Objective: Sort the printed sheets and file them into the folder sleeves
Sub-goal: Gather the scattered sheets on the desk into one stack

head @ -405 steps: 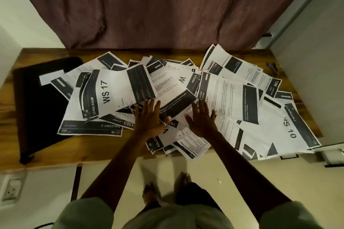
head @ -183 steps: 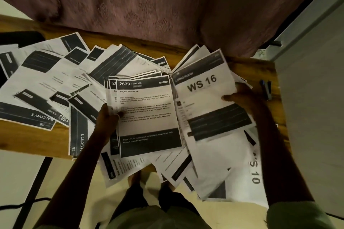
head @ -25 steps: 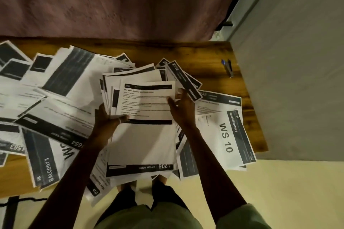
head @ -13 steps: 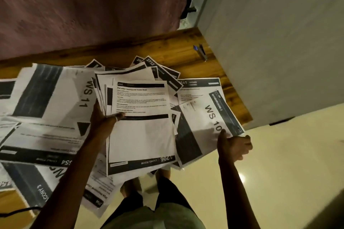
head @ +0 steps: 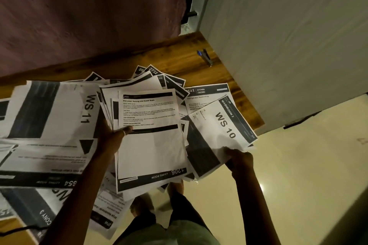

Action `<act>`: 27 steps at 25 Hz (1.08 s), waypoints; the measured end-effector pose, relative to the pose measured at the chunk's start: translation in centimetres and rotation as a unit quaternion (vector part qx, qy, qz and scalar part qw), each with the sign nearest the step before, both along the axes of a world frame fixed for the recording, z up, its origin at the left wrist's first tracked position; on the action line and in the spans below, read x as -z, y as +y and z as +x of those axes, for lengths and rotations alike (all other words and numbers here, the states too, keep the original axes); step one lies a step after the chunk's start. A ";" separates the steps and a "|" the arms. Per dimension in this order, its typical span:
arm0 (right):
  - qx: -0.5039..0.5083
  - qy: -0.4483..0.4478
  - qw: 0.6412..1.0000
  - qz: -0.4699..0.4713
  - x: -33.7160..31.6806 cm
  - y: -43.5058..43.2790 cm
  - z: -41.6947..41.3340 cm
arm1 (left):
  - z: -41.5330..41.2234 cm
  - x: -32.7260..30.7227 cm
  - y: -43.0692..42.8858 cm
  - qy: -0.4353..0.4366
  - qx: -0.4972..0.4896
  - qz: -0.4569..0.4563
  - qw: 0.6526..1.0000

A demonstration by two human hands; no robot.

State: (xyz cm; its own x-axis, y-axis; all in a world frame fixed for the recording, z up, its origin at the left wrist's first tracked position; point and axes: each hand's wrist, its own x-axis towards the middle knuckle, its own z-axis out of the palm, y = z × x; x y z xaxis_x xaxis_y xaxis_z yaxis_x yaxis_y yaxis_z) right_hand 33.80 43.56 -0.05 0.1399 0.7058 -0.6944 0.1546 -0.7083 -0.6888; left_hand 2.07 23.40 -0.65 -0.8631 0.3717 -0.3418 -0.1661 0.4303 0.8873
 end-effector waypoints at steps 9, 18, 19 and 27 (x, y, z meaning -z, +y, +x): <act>-0.205 -0.325 0.807 0.448 -12.4 5.2 -1.0 | -0.3 0.3 -0.4 -0.018 0.008 0.016 1.000; -0.141 -0.099 0.971 0.167 -6.1 7.3 0.4 | -0.5 0.7 0.0 -0.037 0.002 0.032 0.999; -0.122 -0.068 0.981 0.136 -4.8 6.7 0.8 | -0.5 0.6 0.0 -0.040 0.002 0.031 0.999; -0.128 0.015 0.969 0.212 -13.4 6.7 2.2 | -0.1 0.3 0.3 -0.019 -0.002 0.017 1.000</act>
